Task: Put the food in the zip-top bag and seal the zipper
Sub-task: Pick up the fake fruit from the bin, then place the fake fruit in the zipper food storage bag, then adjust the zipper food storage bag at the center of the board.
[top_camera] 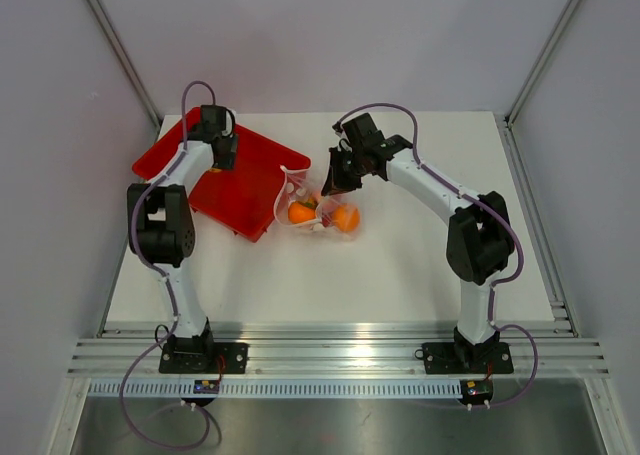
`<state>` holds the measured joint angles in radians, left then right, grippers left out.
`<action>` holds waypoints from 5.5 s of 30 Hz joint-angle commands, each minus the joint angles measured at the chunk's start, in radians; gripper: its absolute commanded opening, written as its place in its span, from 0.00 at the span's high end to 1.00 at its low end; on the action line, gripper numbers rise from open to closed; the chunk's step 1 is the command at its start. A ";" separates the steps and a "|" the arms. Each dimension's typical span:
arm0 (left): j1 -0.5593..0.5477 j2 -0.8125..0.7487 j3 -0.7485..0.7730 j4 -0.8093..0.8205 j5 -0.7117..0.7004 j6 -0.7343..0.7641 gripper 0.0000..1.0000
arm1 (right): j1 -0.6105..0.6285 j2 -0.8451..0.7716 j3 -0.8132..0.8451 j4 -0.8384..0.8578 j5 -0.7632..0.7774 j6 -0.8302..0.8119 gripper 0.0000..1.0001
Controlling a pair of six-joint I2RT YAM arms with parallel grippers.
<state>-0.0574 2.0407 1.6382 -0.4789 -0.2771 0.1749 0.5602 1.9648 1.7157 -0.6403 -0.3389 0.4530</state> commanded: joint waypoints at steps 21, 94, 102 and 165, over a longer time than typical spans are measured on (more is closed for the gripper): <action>-0.165 -0.796 -0.347 -0.379 0.387 -0.265 0.70 | -0.008 -0.063 -0.018 0.047 0.000 0.023 1.00; -0.446 -0.893 -0.755 0.128 0.553 -0.604 0.27 | -0.006 -0.317 -0.146 -0.005 -0.034 -0.217 0.99; -0.446 -0.826 -0.718 0.210 0.562 -0.604 0.32 | -0.005 -0.334 -0.166 -0.002 -0.028 -0.200 0.98; -0.450 -0.660 -0.512 0.364 0.659 -0.877 1.00 | 0.184 -0.486 -0.205 -0.242 0.195 -0.436 0.13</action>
<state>-0.5026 1.3758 1.0683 -0.1402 0.4026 -0.6903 0.7177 1.5009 1.5230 -0.8742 -0.1974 0.0490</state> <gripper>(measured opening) 0.008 0.864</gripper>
